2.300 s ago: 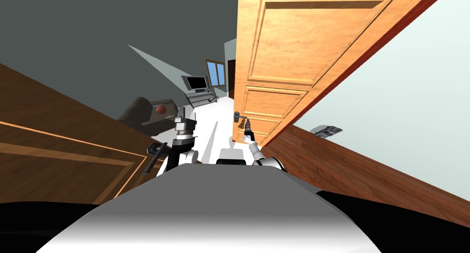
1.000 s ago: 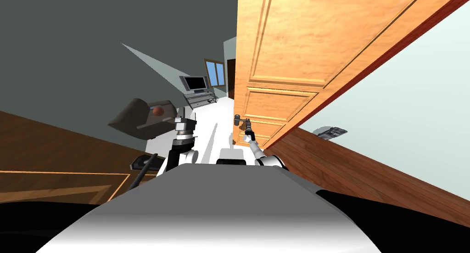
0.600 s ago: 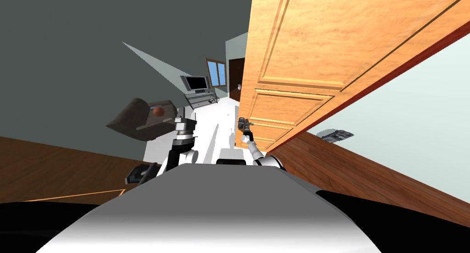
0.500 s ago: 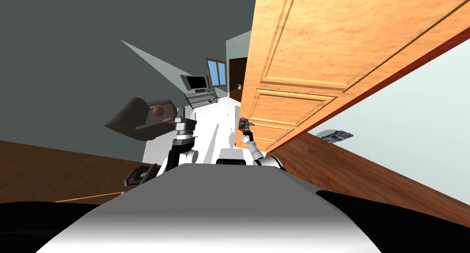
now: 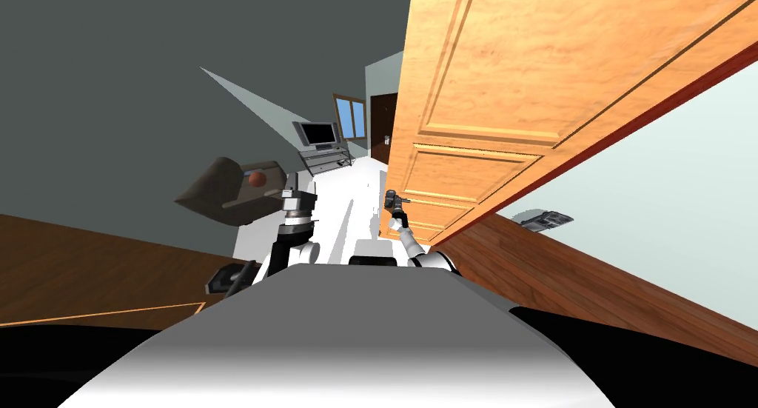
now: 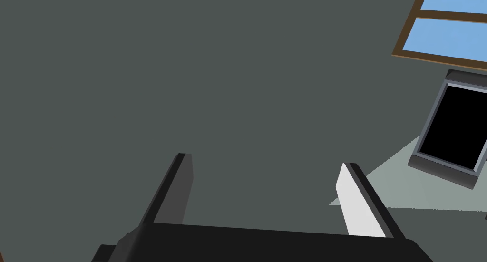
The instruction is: Push the door open
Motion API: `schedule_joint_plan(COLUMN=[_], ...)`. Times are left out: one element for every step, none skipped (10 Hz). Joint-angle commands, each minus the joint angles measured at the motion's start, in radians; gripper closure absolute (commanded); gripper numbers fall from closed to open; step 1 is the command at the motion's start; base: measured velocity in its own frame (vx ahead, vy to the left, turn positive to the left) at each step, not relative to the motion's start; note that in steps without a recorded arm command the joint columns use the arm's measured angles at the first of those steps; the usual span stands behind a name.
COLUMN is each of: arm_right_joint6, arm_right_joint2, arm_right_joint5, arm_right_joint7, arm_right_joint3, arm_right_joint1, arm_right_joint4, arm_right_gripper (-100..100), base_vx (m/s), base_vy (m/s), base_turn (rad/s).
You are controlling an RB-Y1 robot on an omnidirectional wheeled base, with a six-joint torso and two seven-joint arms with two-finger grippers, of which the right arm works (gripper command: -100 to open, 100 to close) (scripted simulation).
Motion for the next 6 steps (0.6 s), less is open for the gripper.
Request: schedule_joint_plan(arm_right_joint6=[-0.004,-0.008,-0.010,-0.012,-0.012,-0.012], arm_right_joint2=[-0.005,-0.029,-0.033,-0.038,-0.038,-0.038], arm_right_joint5=[0.000,-0.015,-0.018,-0.022,-0.022,-0.022], arm_right_joint7=[0.001,0.020,0.024,0.030,0.030,0.030], arm_right_joint3=[-0.004,-0.018,-0.022,-0.026,-0.026,-0.026], arm_right_joint1=[-0.001,-0.002,-0.003,-0.004,-0.004,-0.004], arm_right_joint4=[-0.002,0.002,0.002,0.003,0.003,0.003], arm_right_gripper=[100,100,100,100,100,100], base_vx=[0.000,0.094,0.144,0.128,0.089,0.048], base_vy=[0.000,0.015,0.009,-0.016,0.004,0.013], base_turn=[0.000,-0.013,-0.038,-0.001,0.001,-0.007])
